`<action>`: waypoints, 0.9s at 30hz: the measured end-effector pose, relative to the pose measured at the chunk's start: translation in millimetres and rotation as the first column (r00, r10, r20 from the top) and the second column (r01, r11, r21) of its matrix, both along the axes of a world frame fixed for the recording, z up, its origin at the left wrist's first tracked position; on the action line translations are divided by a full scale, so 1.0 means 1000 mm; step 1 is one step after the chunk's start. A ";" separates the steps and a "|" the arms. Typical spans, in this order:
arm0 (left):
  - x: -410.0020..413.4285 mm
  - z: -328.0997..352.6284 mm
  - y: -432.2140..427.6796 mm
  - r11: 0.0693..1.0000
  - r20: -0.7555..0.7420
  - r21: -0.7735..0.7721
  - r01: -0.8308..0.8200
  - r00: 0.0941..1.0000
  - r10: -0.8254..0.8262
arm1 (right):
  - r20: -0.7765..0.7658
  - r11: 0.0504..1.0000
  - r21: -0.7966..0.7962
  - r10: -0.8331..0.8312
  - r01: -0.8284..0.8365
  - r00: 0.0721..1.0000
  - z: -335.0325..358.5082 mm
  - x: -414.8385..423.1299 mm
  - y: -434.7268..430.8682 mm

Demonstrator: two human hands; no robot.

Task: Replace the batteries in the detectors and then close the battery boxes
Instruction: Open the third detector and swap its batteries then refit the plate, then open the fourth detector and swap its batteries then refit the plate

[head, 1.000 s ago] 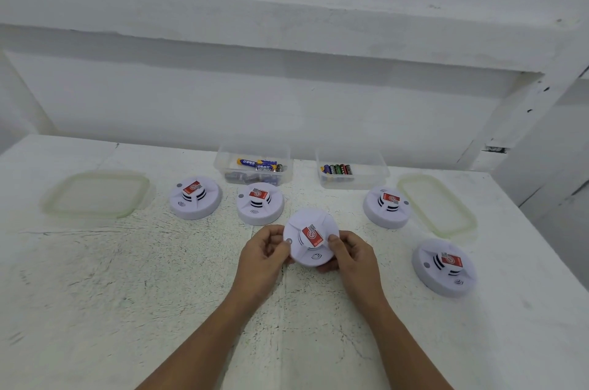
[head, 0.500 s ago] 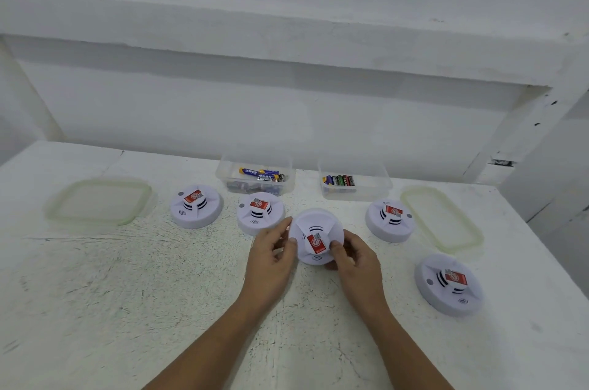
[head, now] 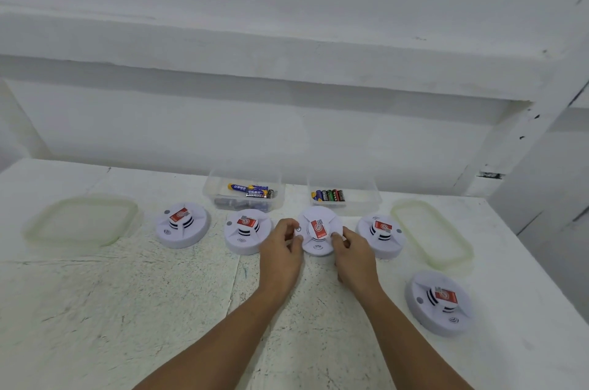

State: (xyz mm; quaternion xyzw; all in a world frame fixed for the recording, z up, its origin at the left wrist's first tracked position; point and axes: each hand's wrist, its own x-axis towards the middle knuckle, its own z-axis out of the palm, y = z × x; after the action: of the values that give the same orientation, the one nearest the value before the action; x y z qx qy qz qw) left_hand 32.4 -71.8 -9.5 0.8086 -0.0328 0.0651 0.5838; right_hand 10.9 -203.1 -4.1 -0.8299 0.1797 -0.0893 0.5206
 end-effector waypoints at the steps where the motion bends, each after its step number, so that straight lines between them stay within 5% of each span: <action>1: 0.001 -0.001 -0.001 1.000 -0.008 0.019 -0.008 1.000 0.009 | -0.009 1.000 -0.024 0.011 -0.012 1.000 0.001 0.001 0.000; 7: 0.004 -0.003 -0.002 0.991 -0.015 0.131 0.008 1.000 -0.006 | -0.118 0.984 -0.176 -0.002 -0.019 0.993 0.002 0.010 0.001; 13: -0.005 -0.001 0.005 0.996 -0.035 0.052 0.072 0.997 -0.070 | -0.113 0.994 -0.102 -0.049 0.037 0.992 0.004 0.006 0.004; 19: -0.017 -0.002 0.031 0.994 0.021 0.112 0.007 1.000 -0.009 | 0.037 0.982 -0.155 -0.102 0.107 0.994 0.005 -0.012 0.025; 24: -0.023 0.000 0.067 0.985 0.002 0.128 -0.117 0.993 0.118 | 0.018 0.939 -0.341 0.057 -0.048 0.998 -0.001 -0.027 0.065; 27: -0.015 -0.001 0.090 0.971 -0.020 0.135 -0.197 0.979 0.202 | -0.030 0.940 -0.311 0.136 -0.139 0.990 -0.005 -0.017 0.088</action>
State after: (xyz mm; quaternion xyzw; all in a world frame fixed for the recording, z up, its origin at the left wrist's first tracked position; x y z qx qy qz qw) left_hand 17.5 18.2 -10.2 0.8457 0.0542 0.1077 0.5199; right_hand -6.0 -115.5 -9.0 -0.9126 0.1073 -0.0765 0.3869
